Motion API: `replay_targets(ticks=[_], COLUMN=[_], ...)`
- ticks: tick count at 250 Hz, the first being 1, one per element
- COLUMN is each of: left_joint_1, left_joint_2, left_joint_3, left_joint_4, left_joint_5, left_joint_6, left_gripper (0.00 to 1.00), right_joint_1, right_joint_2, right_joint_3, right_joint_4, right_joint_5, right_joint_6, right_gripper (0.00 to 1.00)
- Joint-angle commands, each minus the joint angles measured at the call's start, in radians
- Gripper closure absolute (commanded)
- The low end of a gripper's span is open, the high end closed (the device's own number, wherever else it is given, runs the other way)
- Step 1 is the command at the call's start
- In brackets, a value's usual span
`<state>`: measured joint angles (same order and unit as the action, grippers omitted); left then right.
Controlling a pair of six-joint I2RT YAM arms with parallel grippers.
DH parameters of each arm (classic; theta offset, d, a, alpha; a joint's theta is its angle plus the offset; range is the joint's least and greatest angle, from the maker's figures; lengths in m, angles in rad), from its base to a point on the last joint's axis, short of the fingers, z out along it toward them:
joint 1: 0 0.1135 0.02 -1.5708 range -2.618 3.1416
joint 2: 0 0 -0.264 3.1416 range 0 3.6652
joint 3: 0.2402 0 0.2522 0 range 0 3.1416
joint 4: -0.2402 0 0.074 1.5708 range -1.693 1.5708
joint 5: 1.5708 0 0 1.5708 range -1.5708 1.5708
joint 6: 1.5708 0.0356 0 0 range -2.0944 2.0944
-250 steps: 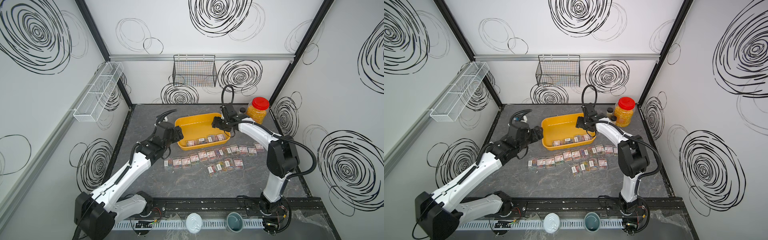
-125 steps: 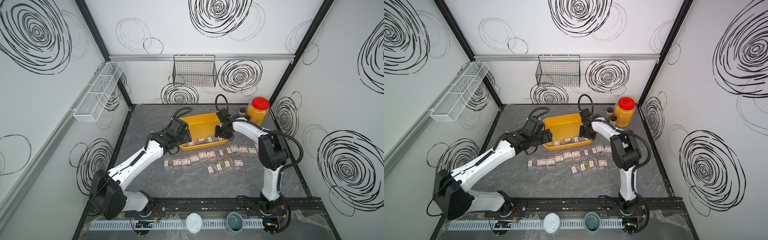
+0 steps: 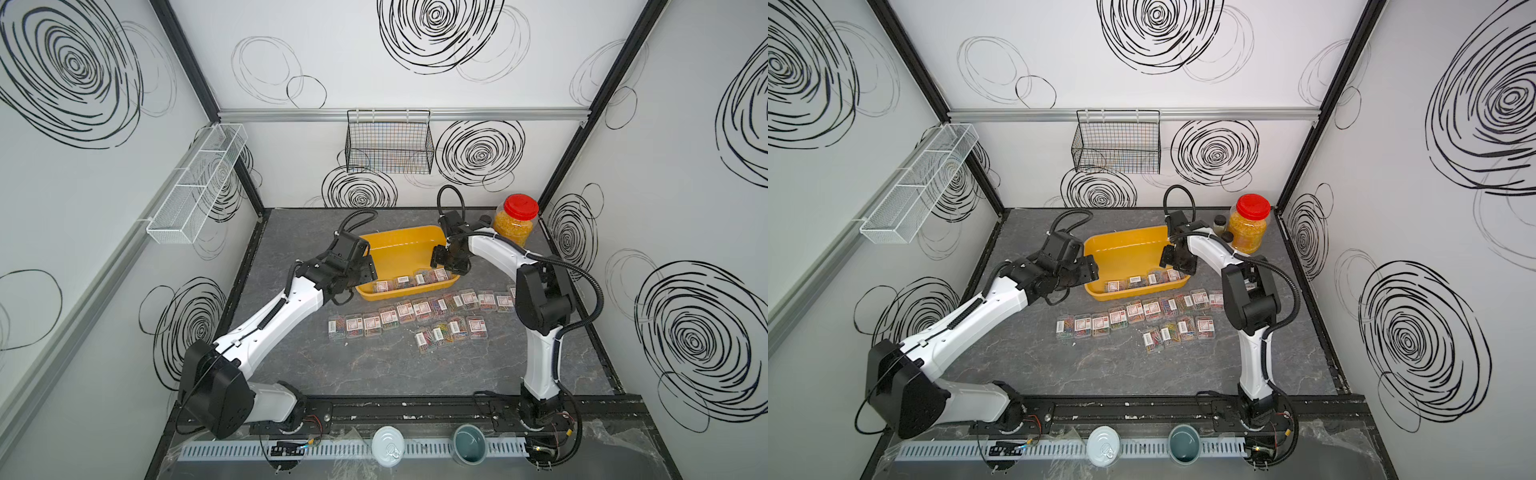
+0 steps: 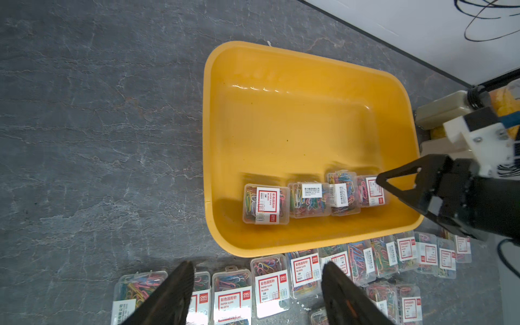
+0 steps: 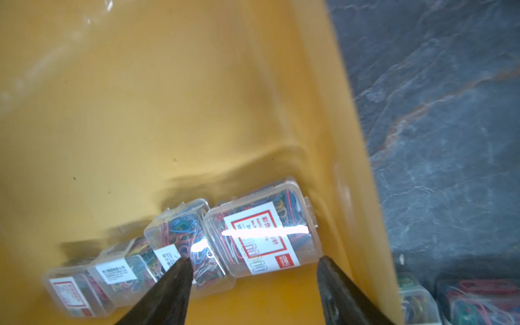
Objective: Take the paper clips out of the storage box
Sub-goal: Pick up the boxed paper clips from the storage box.
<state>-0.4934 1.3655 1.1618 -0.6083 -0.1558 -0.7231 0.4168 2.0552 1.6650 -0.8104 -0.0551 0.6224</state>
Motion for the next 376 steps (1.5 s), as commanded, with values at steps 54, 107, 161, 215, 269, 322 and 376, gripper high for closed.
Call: replay_targets(ticks=[54,107,161,215,269,322,376], left_joint_1=[0.208,0.294,0.34,0.345,0.346,0.351,0.359], left_joint_2=[0.024,0.066,0.099,0.113,0.112,0.095,0.089], left_joint_3=[0.073,0.141,0.185,0.214,0.222,0.209,0.199], left_joint_4=[-0.042,-0.091,-0.127,-0.114,-0.113,-0.109,-0.098], left_joint_5=[0.106,0.106,0.124,0.119,0.134,0.127,0.127], left_joint_6=[0.192,0.337,0.412,0.421,0.418,0.423,0.415], left_gripper=[0.24,0.24,0.26,0.25,0.25,0.24,0.24], right_joint_1=[-0.019,0.018,0.039,0.035,0.034,0.02,0.017], right_joint_2=[0.131,0.194,0.232,0.206,0.191,0.186,0.175], right_joint_3=[0.192,0.299,0.324,0.339,0.255,0.172,0.161], right_joint_4=[-0.194,-0.265,-0.351,-0.438,-0.346,-0.192,-0.113], right_joint_5=[-0.112,-0.073,-0.003,0.05,0.054,0.05,0.064], right_joint_6=[0.324,0.457,0.559,0.597,0.586,0.583,0.56], right_gripper=[0.24,0.24,0.23,0.2,0.2,0.2,0.22])
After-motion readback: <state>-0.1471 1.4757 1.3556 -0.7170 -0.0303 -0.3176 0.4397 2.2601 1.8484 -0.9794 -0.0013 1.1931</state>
